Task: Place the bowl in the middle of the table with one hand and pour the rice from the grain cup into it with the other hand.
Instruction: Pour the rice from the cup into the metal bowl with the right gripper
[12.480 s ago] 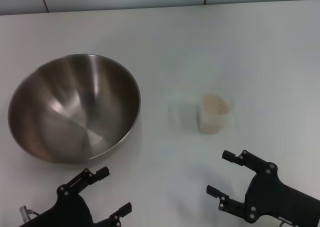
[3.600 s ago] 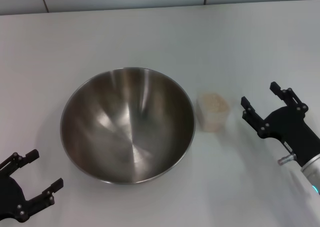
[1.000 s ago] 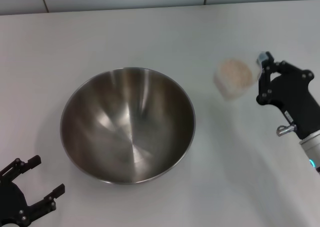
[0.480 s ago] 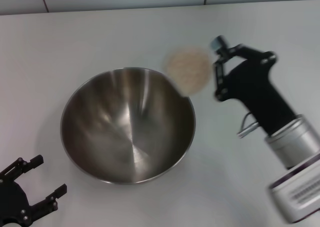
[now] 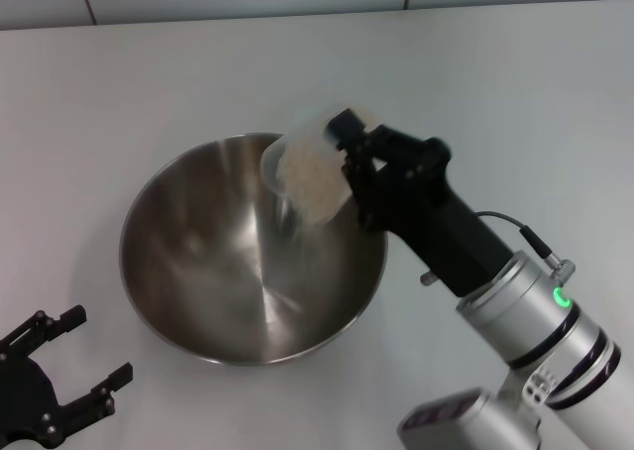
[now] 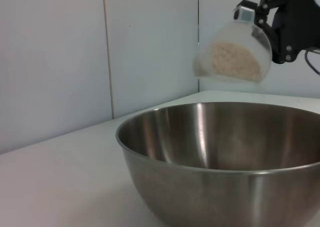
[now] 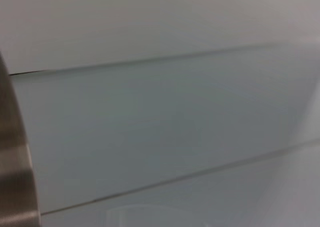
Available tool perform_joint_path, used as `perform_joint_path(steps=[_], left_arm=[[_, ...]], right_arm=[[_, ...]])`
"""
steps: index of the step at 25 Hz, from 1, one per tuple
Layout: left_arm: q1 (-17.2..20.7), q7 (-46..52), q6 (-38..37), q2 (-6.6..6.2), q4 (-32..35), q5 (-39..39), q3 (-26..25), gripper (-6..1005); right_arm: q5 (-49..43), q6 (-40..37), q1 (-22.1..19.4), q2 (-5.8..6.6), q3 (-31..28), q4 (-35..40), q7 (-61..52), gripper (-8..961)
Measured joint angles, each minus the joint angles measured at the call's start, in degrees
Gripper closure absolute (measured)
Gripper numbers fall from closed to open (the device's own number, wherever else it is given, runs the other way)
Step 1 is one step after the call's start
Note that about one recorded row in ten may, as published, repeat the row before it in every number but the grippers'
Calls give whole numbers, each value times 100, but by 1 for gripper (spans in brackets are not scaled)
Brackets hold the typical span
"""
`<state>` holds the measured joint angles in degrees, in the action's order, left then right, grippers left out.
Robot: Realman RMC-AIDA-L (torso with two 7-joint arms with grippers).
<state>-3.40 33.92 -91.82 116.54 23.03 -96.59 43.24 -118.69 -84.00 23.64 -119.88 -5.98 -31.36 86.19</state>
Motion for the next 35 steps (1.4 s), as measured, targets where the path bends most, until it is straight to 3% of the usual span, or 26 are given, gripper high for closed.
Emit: perform_joint_path(steps=[5, 13, 24, 28, 35], left_arm=[[-3, 0, 4, 0, 0, -4, 2, 172], [-3, 0, 0, 0, 0, -90, 0, 172], [-60, 32, -33, -1, 1, -148, 0, 172], [-64, 56, -37, -10, 7, -159, 0, 172], [-45, 61, -41, -9, 9, -159, -12, 172]], right_arm=[[-682, 67, -15, 0, -52, 29, 1320, 952], [-842, 644, 44, 0, -60, -41, 4127, 952], [-1168, 1067, 61, 0, -34, -195, 6136, 951], [-1197, 949, 16, 1, -115, -489, 5400, 951], [-900, 209, -581, 0, -771, -1522, 816, 951]])
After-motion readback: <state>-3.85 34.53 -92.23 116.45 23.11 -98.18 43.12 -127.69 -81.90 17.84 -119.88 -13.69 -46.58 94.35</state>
